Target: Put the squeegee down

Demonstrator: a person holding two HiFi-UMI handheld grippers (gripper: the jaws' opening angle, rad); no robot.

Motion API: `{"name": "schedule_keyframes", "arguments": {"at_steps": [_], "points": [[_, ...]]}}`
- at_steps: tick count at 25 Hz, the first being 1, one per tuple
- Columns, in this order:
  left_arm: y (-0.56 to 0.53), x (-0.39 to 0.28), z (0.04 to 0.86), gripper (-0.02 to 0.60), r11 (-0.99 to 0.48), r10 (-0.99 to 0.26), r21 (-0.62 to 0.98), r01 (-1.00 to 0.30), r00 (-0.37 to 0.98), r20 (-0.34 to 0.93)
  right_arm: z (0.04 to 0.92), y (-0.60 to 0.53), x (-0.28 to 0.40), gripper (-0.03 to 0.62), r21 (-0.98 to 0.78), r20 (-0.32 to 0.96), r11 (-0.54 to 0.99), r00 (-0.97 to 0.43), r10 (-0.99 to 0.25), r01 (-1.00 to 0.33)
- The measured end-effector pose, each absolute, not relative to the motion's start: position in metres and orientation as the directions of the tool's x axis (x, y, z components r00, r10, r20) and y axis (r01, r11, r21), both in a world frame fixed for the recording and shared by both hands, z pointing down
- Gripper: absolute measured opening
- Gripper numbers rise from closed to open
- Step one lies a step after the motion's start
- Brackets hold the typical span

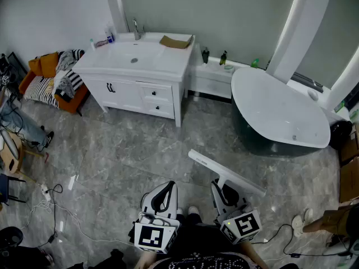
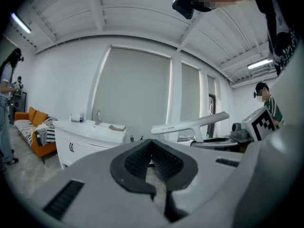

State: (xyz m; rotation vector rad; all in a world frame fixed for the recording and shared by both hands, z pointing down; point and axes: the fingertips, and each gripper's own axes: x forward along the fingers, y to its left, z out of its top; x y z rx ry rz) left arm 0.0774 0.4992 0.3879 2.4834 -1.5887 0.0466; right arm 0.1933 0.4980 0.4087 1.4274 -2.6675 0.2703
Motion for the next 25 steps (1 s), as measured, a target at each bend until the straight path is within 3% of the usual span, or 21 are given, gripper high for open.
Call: {"name": "schedule_keyframes", "arguments": {"at_steps": [25], "points": [[0.542, 0.096, 0.397, 0.005, -0.377, -0.91, 0.17, -0.911, 0.398, 0.116, 0.417, 0.534, 0.21, 0.052, -0.17, 0.163, 0.587, -0.61, -0.776, -0.792]]}}
